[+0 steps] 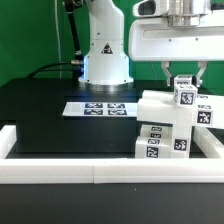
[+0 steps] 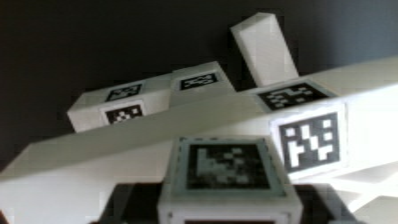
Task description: Assemble chair
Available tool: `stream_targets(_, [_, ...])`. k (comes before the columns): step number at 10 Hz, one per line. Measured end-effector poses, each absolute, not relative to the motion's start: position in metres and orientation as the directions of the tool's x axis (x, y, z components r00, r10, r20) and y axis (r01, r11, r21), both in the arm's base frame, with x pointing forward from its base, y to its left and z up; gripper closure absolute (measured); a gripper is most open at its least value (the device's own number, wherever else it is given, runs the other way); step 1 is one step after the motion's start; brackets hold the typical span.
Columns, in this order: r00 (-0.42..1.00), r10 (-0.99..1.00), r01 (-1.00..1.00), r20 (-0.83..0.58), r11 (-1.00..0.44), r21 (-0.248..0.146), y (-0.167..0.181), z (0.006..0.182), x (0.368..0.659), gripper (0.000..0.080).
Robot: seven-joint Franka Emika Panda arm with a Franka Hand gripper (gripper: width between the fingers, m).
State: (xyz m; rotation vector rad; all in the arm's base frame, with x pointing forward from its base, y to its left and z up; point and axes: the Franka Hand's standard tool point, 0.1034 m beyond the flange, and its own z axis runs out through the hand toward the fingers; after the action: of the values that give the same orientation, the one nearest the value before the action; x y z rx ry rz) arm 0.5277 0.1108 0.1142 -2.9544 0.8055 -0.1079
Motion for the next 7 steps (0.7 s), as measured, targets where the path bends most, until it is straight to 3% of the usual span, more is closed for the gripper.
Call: stream_targets(7, [0.491,-0.871,-0.867,-0.029,-0.485,-0.117,0.1165,0.1141,0.5266,0.0512])
